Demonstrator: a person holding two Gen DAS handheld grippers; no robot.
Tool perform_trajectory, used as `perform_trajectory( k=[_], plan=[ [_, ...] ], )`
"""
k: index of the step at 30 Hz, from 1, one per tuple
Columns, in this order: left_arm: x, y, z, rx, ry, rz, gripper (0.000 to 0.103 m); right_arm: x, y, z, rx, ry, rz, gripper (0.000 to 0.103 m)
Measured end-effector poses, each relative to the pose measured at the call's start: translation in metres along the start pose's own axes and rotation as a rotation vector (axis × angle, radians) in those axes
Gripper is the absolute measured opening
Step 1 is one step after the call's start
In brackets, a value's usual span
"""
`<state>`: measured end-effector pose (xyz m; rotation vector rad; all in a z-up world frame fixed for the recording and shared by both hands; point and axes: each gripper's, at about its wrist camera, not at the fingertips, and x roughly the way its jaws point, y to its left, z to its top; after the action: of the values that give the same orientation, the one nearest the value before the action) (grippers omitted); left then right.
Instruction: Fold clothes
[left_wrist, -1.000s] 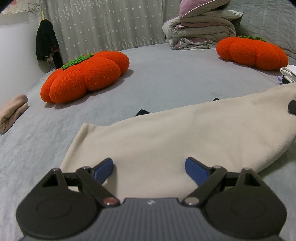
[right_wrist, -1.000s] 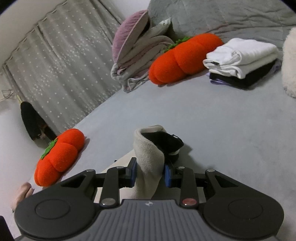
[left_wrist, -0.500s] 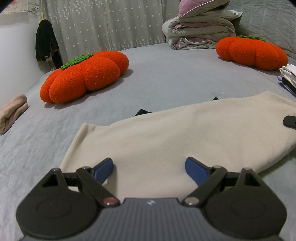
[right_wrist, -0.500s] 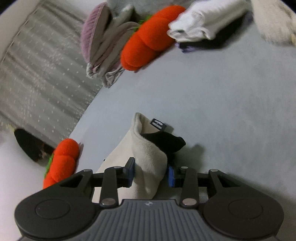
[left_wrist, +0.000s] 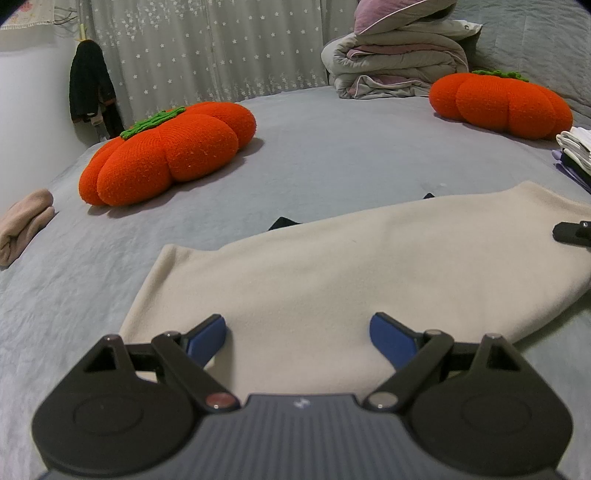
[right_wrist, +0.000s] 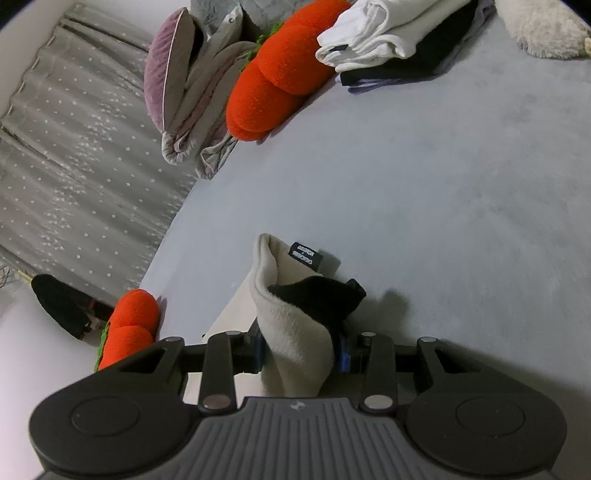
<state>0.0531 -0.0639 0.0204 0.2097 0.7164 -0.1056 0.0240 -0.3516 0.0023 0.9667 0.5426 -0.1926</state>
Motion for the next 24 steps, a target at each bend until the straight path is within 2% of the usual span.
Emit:
perform_trajectory(
  k=[4, 6, 15, 24],
  plan=[
    [0.000, 0.000, 0.000, 0.001, 0.000, -0.002, 0.089, 0.000, -0.001, 0.003, 0.011, 0.000, 0.001, 0.037],
    [0.000, 0.000, 0.000, 0.001, 0.000, -0.003, 0.089, -0.003, 0.001, 0.003, -0.003, -0.015, 0.000, 0.033],
    [0.000, 0.000, 0.000, 0.000, 0.002, -0.003, 0.090, -0.024, 0.049, -0.021, -0.367, -0.147, 0.010, 0.030],
    [0.001, -0.001, 0.000, 0.002, 0.001, -0.001, 0.090, -0.044, 0.085, -0.039, -0.594, -0.236, 0.087, 0.029]
  ],
)
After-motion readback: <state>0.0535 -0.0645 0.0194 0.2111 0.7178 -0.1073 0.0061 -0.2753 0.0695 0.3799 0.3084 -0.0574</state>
